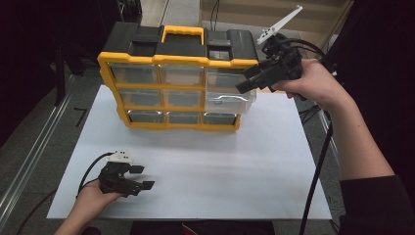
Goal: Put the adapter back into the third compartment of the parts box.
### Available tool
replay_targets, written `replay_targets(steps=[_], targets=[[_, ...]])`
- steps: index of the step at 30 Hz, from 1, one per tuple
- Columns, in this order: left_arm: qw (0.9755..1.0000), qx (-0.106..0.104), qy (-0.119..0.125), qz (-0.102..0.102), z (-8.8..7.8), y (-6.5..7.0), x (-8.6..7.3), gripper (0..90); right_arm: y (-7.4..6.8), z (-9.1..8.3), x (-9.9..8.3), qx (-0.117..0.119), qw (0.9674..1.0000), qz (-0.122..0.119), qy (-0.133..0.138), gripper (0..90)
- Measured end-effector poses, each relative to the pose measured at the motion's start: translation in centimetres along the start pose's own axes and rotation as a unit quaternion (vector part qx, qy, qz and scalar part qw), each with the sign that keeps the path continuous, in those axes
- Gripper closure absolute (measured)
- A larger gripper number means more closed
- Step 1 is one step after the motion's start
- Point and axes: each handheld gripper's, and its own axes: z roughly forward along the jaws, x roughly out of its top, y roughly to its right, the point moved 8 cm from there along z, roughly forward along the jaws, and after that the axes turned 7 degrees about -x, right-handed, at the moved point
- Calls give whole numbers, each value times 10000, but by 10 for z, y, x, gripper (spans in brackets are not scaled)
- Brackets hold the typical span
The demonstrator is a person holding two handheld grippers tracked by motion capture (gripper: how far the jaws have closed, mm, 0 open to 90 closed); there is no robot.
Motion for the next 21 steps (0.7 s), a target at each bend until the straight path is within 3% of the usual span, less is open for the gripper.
replay_targets(steps=[6,12,18,21], targets=[[10000,-5,0,-13,1,0,0,272,2,-10,-17,-87,9999,-135,57,238],[10000,-4,-2,-36,1,0,0,272,6,-17,-36,-167,9998,-56,82,230],[10000,9,14,-40,1,0,0,272,7,-16,-52,-312,9993,-32,194,231],[10000,13,-13,-31,1,-1,0,272,6,-9,-63,-270,9993,12,248,232]])
